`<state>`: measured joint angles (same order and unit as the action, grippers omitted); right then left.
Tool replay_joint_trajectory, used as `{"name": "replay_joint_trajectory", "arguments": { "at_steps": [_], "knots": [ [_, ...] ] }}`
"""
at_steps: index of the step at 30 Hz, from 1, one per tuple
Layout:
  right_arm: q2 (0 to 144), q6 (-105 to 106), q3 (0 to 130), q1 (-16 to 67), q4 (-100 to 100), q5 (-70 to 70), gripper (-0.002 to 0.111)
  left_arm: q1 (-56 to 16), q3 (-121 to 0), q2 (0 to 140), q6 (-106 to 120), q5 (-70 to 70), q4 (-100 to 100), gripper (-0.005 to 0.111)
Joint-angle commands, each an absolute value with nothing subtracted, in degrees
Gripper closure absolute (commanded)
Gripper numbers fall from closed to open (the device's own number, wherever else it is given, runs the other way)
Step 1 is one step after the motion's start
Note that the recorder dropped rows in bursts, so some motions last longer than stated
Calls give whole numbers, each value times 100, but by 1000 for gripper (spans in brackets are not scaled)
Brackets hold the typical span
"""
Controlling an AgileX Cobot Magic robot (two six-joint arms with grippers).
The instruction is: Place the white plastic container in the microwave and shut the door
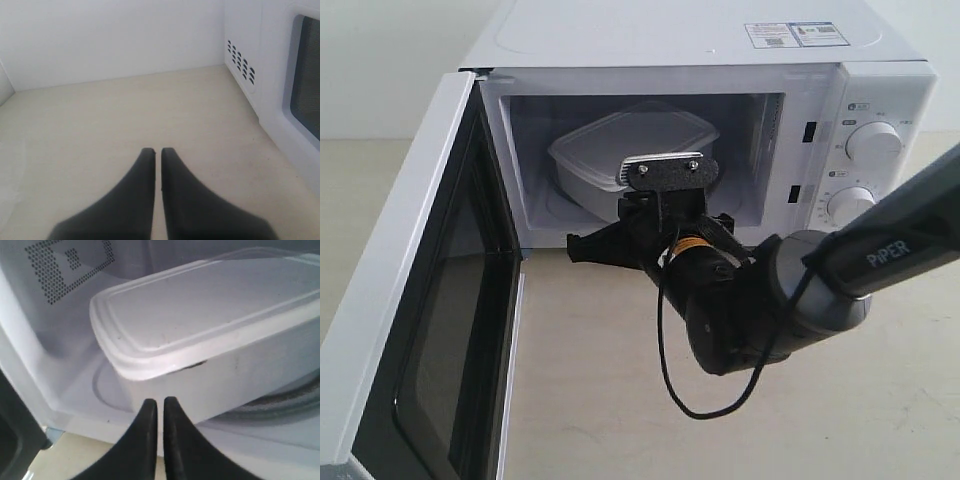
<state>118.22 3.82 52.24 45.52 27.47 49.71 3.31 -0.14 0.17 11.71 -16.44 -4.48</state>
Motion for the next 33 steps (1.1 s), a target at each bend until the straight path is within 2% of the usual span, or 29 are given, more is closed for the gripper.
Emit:
{"name": "replay_joint_trajectory", "arguments": {
  "at_steps": [1,23,33],
  "knots": [
    [11919,453,5508,4423,2781,4857,108,339,0,0,1109,-1634,-498,102],
    [12298,625,6262,4177,2792,4088,108,339,0,0,1109,-1634,-498,102],
    [11093,393,4526,4522,2821,4640,108,339,0,0,1109,-1634,-498,102]
  ]
}}
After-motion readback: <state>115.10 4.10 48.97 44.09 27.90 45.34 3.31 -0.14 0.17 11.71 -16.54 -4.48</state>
